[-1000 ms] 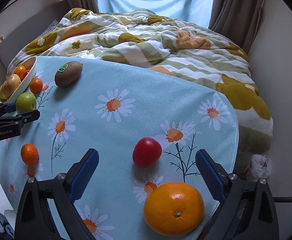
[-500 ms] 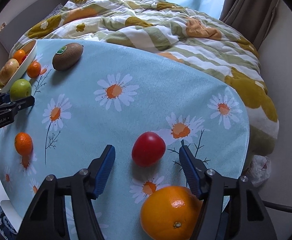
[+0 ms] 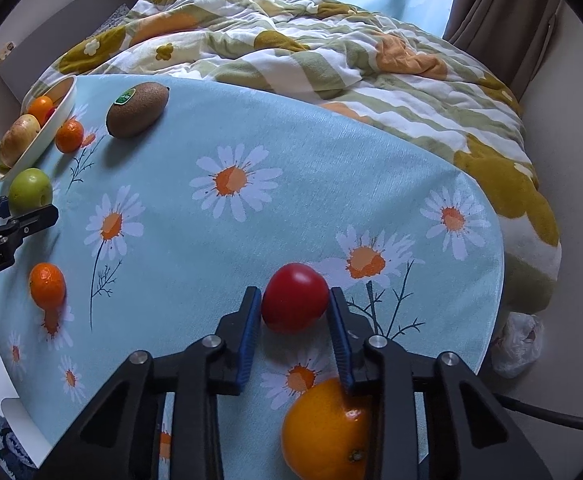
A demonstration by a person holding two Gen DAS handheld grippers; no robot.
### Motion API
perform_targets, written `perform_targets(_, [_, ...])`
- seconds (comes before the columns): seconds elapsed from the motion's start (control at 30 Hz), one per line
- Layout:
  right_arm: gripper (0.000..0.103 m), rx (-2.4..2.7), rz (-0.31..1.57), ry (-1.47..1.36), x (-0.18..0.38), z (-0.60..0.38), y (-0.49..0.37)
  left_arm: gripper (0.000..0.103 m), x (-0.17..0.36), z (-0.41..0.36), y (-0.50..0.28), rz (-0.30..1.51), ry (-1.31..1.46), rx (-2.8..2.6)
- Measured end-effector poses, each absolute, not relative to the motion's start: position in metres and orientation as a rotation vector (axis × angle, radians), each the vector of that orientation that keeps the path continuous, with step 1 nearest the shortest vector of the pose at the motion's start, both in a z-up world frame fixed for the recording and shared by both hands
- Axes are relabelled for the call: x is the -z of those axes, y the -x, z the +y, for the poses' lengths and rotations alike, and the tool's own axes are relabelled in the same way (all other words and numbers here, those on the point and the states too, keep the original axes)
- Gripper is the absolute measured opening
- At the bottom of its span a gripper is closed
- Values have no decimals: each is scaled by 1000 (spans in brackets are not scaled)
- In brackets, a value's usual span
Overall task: Organize fruits
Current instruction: 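Grasp the large green apple with the left tool while the right tool grasps the red tomato, then place the green apple in the white bowl with the left tool while the right tool carries the tomato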
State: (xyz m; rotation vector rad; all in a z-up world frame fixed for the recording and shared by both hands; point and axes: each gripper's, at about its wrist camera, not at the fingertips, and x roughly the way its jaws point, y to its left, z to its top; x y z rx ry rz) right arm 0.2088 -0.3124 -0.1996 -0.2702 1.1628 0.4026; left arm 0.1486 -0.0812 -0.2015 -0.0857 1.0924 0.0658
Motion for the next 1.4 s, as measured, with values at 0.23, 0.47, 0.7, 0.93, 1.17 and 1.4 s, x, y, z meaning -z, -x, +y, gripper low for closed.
perform_targets(0.23, [30,-411,1131,238,184,-307,-205,60,187,-79,-139,1071,98,-56])
perform_targets(0.47, [30,-437,1094,219,163,-289,-198,60,161,-71,-127,1026,111,-42])
perform_targets(0.7, [30,-468,1058,200,134,-256,-188,60,131,-49,-116,979,136,-30])
perform_targets(0.93, [30,-522,1035,167,108,-205,-176,60,106,-9,-110,945,145,-40])
perform_targets(1.17, [30,-559,1025,145,91,-145,-172,60,89,45,-113,935,148,-37])
perform_targets(1.4, [30,-567,1004,132,80,-91,-178,60,83,102,-126,931,135,-30])
